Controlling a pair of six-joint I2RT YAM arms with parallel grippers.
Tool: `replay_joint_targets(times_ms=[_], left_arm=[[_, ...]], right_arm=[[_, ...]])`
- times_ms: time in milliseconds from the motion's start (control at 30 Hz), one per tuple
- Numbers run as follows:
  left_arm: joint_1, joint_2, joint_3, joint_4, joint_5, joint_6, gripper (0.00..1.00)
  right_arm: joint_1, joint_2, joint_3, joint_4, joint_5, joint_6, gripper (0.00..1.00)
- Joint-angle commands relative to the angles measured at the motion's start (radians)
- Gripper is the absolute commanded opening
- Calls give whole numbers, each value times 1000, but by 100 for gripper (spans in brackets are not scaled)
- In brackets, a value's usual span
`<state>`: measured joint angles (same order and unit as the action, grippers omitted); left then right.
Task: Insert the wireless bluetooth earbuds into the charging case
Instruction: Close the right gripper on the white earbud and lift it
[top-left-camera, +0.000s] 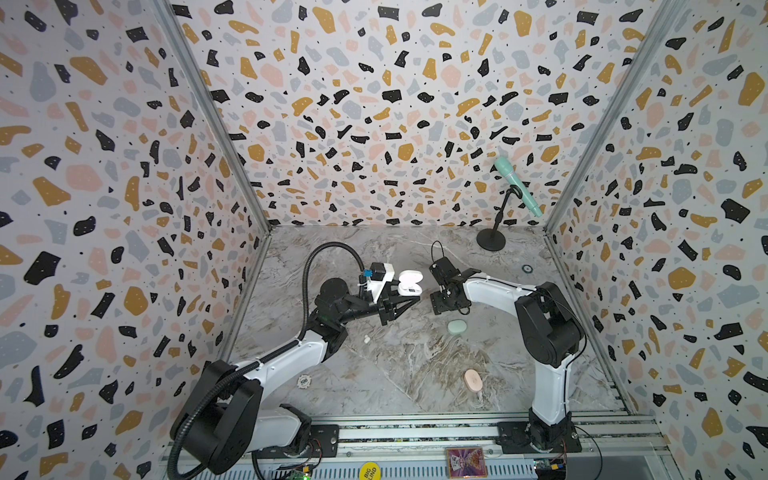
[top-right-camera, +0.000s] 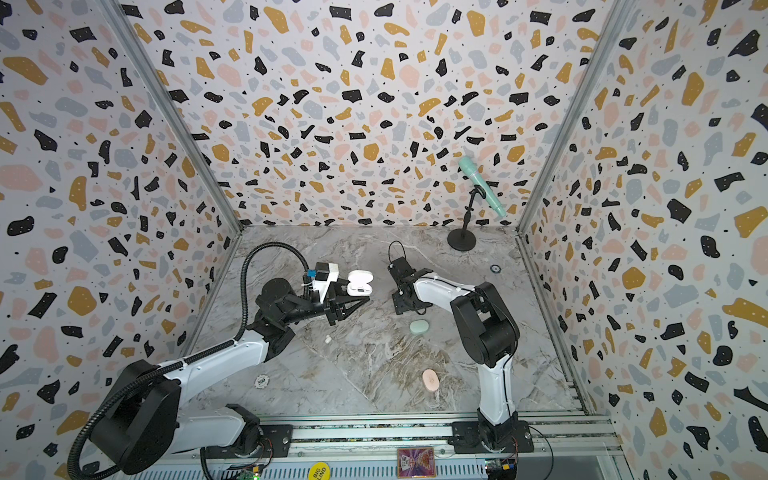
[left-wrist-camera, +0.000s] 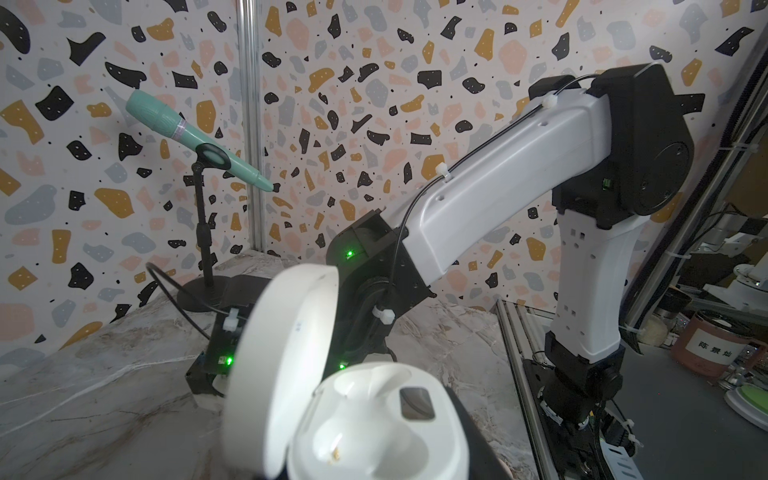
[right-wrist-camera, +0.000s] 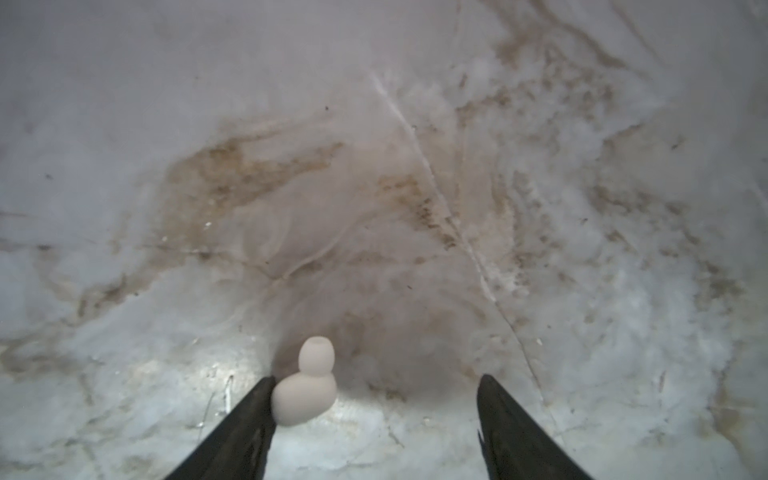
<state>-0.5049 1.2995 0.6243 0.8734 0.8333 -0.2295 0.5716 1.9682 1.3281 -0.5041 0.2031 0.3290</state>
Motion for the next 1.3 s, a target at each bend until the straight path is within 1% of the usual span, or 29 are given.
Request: replay_joint_targets(times_ms=[0,300,600,667,733,867,1000,1133,1267], left_arm=[[4,-13,-5,76,22,-10,32],[4,-7,-6,82,23,-16,32],[4,-2,-6,94,24,-26,32],[5,-2,-5,93,23,-26,32],[5,-2,-4,90,23,-26,32],[5,4,-6,96,22,-29,32],[5,12,-5,109,23,-36,31],[5,1,-7,103,24,-32,31],[4,-2,-6,102,24,-30,31]], right_arm=[[-15,-36,-43,-50,37,-24,76],[-53,-85,-106,-32,40,-34,77],[-81,-65,-70,-26,23,-62,79],[-99,-78,-58,-46,-19,-49,79],[-123,-112,-59,-48,-97,-15,79],[-165,-156,-63,-25,-268,88,79],[-171,-140,-64,13,-381,192,78],[-159,-112,-66,56,-436,265,76],[-126,-72,-34,44,-434,292,74]])
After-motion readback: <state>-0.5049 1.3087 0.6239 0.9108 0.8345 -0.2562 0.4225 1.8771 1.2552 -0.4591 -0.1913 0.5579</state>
